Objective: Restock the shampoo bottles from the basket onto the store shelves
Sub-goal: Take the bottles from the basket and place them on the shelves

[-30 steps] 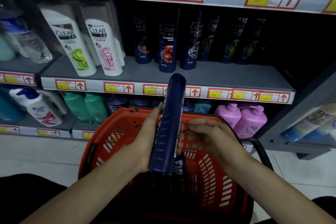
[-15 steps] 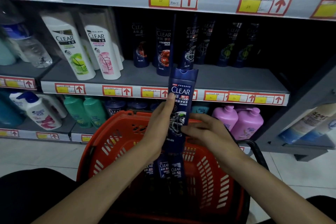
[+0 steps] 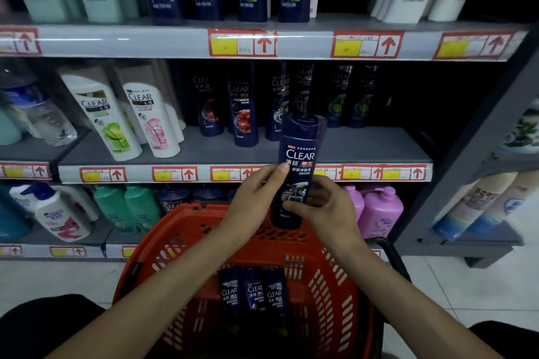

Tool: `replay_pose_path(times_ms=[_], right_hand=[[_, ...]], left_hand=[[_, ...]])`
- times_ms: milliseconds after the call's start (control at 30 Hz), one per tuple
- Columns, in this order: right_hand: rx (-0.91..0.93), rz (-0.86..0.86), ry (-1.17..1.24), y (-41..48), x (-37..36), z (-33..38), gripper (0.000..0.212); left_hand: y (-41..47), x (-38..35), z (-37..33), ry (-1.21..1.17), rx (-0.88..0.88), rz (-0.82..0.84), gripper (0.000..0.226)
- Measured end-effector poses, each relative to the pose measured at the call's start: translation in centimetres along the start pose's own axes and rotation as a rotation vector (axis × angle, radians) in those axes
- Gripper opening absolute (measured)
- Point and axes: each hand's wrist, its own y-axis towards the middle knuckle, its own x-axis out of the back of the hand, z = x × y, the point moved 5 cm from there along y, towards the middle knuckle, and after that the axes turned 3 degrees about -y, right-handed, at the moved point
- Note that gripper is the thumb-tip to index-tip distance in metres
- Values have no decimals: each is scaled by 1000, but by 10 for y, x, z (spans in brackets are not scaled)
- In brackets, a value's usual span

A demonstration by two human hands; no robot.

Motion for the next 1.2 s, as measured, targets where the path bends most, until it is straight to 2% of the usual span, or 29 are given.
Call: replay_pose_path(times_ms=[133,333,533,667,900,1067,1200], right_hand=[[47,-103,30,22,22,14,51],[131,-146,-60,75,49,32,51],[192,-180,-234,120,43,26,58],[173,-198,-251,151,41,21,61],[181,-238,-296,199,30,14,46],[121,-253,-349,215,15,3,56],[101,-258,-355,215,9,-3,55]], left_hand=[[18,-5,-3,252,-69,4,37],[53,-19,-16,330,-120,68,54],[100,-32,-7,270,-75,30,63],[125,-37,4,222,-42,10,70],[174,-42,16,196,-32,-72,77],[184,-41,20,226,26,-81,80],[182,-44,21,257,45,-64,84]])
